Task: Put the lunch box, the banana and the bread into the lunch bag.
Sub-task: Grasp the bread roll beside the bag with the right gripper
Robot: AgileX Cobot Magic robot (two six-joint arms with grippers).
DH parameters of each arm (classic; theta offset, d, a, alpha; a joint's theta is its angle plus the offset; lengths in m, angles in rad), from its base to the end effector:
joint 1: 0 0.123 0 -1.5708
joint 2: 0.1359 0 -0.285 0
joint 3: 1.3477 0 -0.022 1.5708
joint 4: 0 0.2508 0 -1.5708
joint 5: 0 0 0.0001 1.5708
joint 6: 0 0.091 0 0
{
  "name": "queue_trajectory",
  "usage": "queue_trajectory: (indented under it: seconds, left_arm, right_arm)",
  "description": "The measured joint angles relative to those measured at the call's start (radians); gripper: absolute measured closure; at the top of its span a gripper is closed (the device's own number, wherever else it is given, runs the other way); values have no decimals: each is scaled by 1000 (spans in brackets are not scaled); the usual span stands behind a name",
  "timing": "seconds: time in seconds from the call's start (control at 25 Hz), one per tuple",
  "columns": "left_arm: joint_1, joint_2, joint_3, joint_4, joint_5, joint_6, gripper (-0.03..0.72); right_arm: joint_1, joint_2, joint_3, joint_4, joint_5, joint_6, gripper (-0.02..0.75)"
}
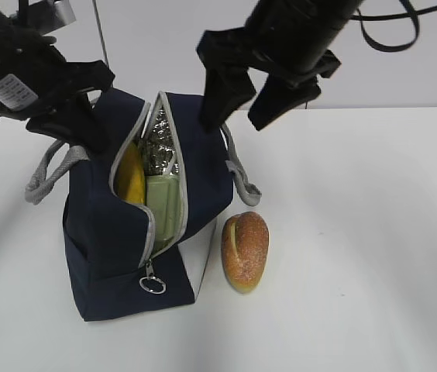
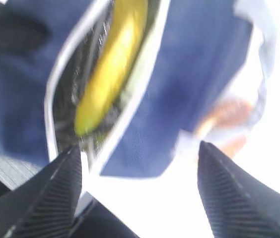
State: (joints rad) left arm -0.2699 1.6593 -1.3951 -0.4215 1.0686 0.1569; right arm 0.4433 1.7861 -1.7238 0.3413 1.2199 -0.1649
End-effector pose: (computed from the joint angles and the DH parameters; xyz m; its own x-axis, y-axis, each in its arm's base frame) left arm 0.3232 -0.1233 0.2990 -0.9197 0.2005 -0.3375 0.3215 0.8781 -0.3544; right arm 0.3323 0.1894 0.3391 -0.8104 -0.4304 -0.3974 -0.5522 0.7877 0.2731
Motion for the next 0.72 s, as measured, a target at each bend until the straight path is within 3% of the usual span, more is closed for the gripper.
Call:
queue_trajectory:
  seconds: [0.4, 0.72]
  left_arm:
    - [0, 0, 0, 0, 0, 0, 690]
    - [0, 0, 0, 0, 9, 0, 690]
  right_arm:
    - [0, -309, 591, -23, -297, 0, 207]
    - [0, -309, 761, -17, -470, 59, 206]
